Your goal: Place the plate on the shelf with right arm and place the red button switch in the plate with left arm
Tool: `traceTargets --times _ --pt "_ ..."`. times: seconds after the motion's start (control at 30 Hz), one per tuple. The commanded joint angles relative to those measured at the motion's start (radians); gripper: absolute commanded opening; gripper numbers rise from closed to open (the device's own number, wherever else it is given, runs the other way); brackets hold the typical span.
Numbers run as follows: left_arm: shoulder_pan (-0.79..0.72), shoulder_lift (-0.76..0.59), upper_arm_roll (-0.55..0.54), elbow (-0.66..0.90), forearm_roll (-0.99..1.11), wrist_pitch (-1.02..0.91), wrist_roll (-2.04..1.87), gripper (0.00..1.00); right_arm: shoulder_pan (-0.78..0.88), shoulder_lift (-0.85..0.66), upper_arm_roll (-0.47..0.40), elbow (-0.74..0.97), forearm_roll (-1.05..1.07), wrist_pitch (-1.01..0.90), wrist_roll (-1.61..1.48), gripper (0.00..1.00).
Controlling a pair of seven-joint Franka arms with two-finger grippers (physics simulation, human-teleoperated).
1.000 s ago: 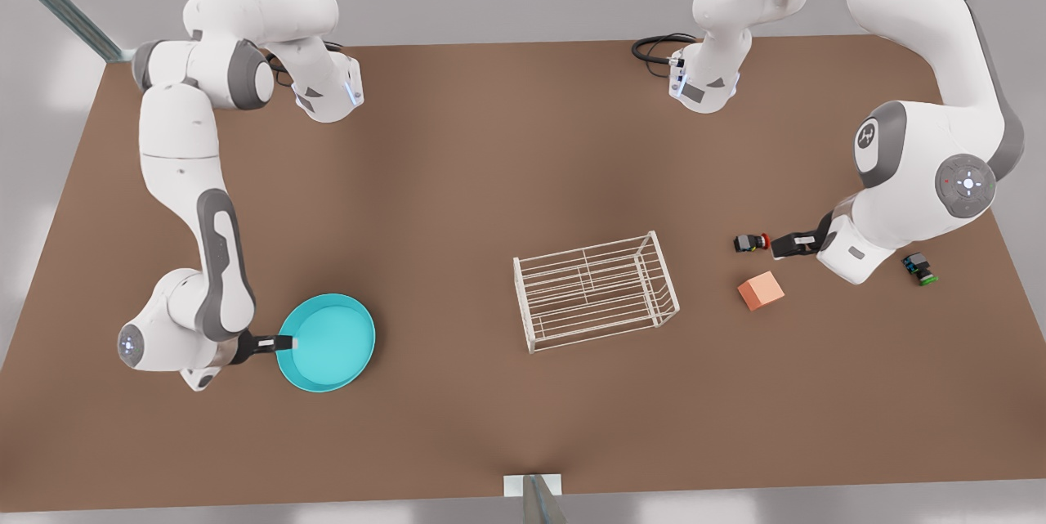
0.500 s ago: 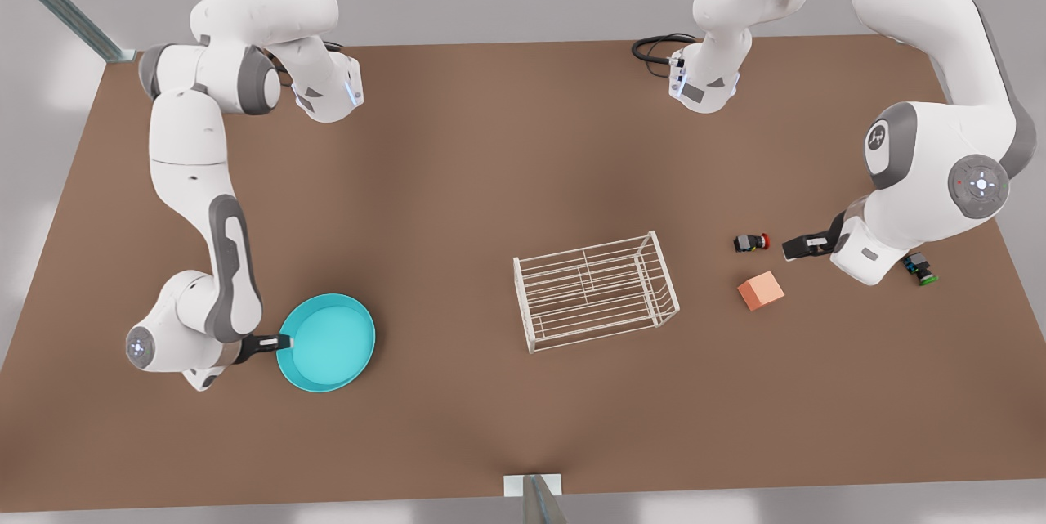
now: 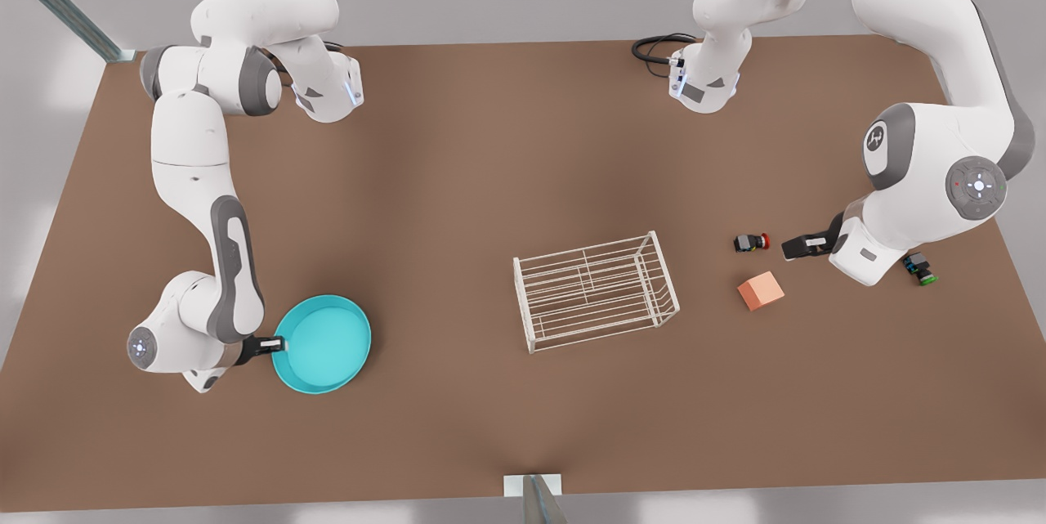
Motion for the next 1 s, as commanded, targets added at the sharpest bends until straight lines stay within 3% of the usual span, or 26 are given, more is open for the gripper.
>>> traceTargets --times 0.0,0.17,0.33,0.4,0.53,0.57,0.6,0.63,0.73,0.83,0.9,0.97 --pt "0.001 -0.002 -0.001 0.0 0.0 -0.001 -0.004 1.0 -0.001 -0.004 0.0 0.007 -0.002 -0.004 -0.013 0.21" --pt "0.025 -0.015 0.001 -0.013 0.0 -0.027 -0.007 1.0 -0.001 -0.033 -0.003 0.008 0.004 -0.029 -0.008 0.14" --pt "0.038 -0.196 0.051 -0.257 -0.011 0.002 -0.028 1.0 -0.001 -0.096 -0.003 0.008 0.007 -0.113 -0.003 0.14" --pt "0.035 -0.259 0.065 -0.349 -0.015 0.058 -0.18 1.0 0.002 -0.119 -0.002 0.008 0.007 -0.175 0.004 0.14" --pt "0.036 -0.281 0.071 -0.358 -0.138 0.078 -0.844 1.0 0.042 -0.164 0.003 0.053 0.001 -0.288 0.082 0.15" --pt "0.038 -0.284 0.09 -0.43 -0.146 0.182 -1.033 1.0 0.059 -0.19 0.01 0.053 0.001 -0.29 0.092 0.14" --pt "0.038 -0.388 0.209 -0.593 -0.241 0.32 -1.026 1.0 0.065 -0.202 0.015 0.053 0.001 -0.29 0.112 0.14" --pt "0.038 -0.477 0.24 -0.746 -0.259 0.424 -1.003 1.0 0.073 -0.22 0.024 0.053 0.003 -0.29 0.113 0.14" --pt "0.036 -0.574 0.242 -0.894 -0.253 0.45 -0.896 1.0 0.145 -0.271 0.024 0.053 -0.002 -0.339 0.179 0.14" --pt "0.038 -0.671 0.374 -1.081 -0.264 0.578 -0.535 1.0 0.231 -0.293 0.017 0.07 -0.003 -0.377 0.26 0.15" --pt "0.024 -0.574 0.335 -1.078 -0.266 0.728 -0.685 1.0 0.29 -0.299 0.02 0.094 0.001 -0.379 0.352 0.15" --pt "0.024 -0.46 0.216 -1.069 -0.177 0.806 -0.952 1.0 0.35 -0.31 0.023 0.097 -0.002 -0.377 0.44 0.15"
